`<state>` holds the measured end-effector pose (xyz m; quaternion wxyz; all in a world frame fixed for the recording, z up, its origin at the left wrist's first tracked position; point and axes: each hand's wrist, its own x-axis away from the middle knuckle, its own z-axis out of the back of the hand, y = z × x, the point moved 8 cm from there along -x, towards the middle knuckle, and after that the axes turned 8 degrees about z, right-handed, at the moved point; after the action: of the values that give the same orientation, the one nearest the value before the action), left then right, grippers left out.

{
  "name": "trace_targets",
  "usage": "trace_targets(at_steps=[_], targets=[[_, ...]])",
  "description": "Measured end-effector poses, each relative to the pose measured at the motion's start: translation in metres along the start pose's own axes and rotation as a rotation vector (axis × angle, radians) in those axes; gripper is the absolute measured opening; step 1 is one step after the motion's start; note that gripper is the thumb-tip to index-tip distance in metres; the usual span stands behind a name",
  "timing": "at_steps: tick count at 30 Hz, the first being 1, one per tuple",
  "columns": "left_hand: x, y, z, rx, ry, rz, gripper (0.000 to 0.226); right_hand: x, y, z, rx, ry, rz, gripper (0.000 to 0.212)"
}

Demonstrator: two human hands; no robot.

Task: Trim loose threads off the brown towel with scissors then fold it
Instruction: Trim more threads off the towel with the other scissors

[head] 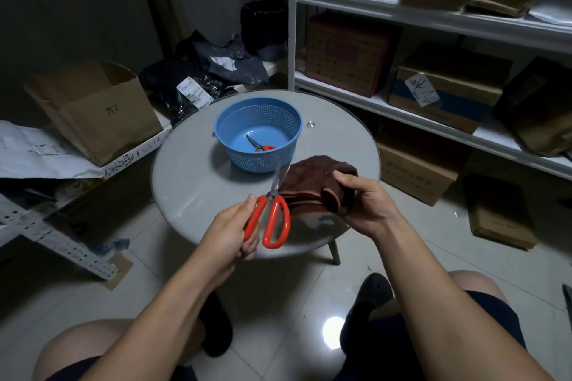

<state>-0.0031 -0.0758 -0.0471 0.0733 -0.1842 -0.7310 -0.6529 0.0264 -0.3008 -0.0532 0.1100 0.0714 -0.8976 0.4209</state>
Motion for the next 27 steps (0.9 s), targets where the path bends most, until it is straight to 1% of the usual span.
trace_targets(at_steps=[1, 2, 3, 5, 6, 7, 8, 9, 10, 11, 12, 13, 14, 15, 16, 17, 18, 20, 22, 24, 25, 26, 27], targets=[[0.0, -0.009, -0.007, 0.146, -0.057, 0.083, 0.047, -0.003, 0.0, 0.002, 0.073, -0.015, -0.017, 0.024], [0.001, -0.017, -0.014, 0.266, -0.123, 0.161, 0.049, -0.007, 0.0, 0.01, 0.209, 0.006, -0.026, 0.019], [0.003, -0.024, -0.021, 0.38, -0.205, 0.227, 0.049, -0.012, -0.001, 0.017, 0.385, 0.047, -0.027, 0.014], [0.007, -0.035, -0.035, 0.591, -0.381, 0.319, 0.038, -0.022, -0.007, 0.033, 0.785, 0.17, -0.002, 0.013], [0.01, -0.038, -0.042, 0.688, -0.478, 0.332, 0.029, -0.025, -0.011, 0.035, 0.981, 0.221, 0.014, 0.018], [0.014, -0.04, -0.049, 0.777, -0.574, 0.334, 0.022, -0.025, -0.016, 0.034, 1.172, 0.26, 0.046, 0.027], [0.017, -0.041, -0.054, 0.845, -0.636, 0.334, 0.021, -0.024, -0.022, 0.029, 1.361, 0.299, 0.111, 0.041], [0.017, -0.043, -0.058, 0.88, -0.656, 0.341, 0.024, -0.017, -0.03, 0.018, 1.496, 0.337, 0.229, 0.054], [0.015, -0.046, -0.061, 0.89, -0.655, 0.359, 0.029, -0.009, -0.036, 0.006, 1.537, 0.369, 0.38, 0.06], [0.014, -0.047, -0.064, 0.889, -0.651, 0.381, 0.034, 0.002, -0.038, -0.01, 1.505, 0.364, 0.51, 0.058], [0.013, -0.047, -0.067, 0.887, -0.646, 0.404, 0.039, 0.01, -0.034, -0.023, 1.394, 0.318, 0.543, 0.05], [0.012, -0.045, -0.07, 0.888, -0.648, 0.421, 0.041, 0.015, -0.024, -0.035, 1.21, 0.236, 0.476, 0.039], [0.012, -0.042, -0.072, 0.881, -0.648, 0.432, 0.042, 0.019, -0.005, -0.045, 1.009, 0.104, 0.334, 0.03], [0.012, -0.04, -0.074, 0.864, -0.635, 0.436, 0.04, 0.023, 0.014, -0.058, 0.842, -0.029, 0.182, 0.031], [0.011, -0.038, -0.074, 0.845, -0.607, 0.442, 0.039, 0.028, 0.027, -0.068, 0.742, -0.128, 0.073, 0.033], [0.011, -0.037, -0.074, 0.83, -0.574, 0.452, 0.038, 0.031, 0.035, -0.075, 0.689, -0.198, 0.023, 0.031], [0.013, -0.037, -0.072, 0.82, -0.556, 0.461, 0.037, 0.032, 0.038, -0.078, 0.651, -0.232, 0.011, 0.024], [0.019, -0.034, -0.072, 0.786, -0.575, 0.462, 0.037, 0.035, 0.043, -0.076, 0.579, -0.231, 0.002, 0.011], [0.024, -0.036, -0.071, 0.667, -0.564, 0.457, 0.042, 0.037, 0.043, -0.074, 0.535, -0.18, 0.011, 0.01], [0.022, -0.046, -0.06, 0.408, -0.437, 0.451, 0.053, 0.039, 0.04, -0.072, 0.559, -0.153, 0.046, 0.01], [0.021, -0.048, -0.049, 0.268, -0.354, 0.431, 0.055, 0.041, 0.038, -0.072, 0.582, -0.15, 0.062, 0.011], [0.019, -0.048, -0.035, 0.169, -0.267, 0.397, 0.05, 0.042, 0.036, -0.07, 0.596, -0.154, 0.078, 0.012], [0.017, -0.046, -0.02, 0.129, -0.19, 0.365, 0.042, 0.044, 0.034, -0.069, 0.599, -0.153, 0.084, 0.012]])
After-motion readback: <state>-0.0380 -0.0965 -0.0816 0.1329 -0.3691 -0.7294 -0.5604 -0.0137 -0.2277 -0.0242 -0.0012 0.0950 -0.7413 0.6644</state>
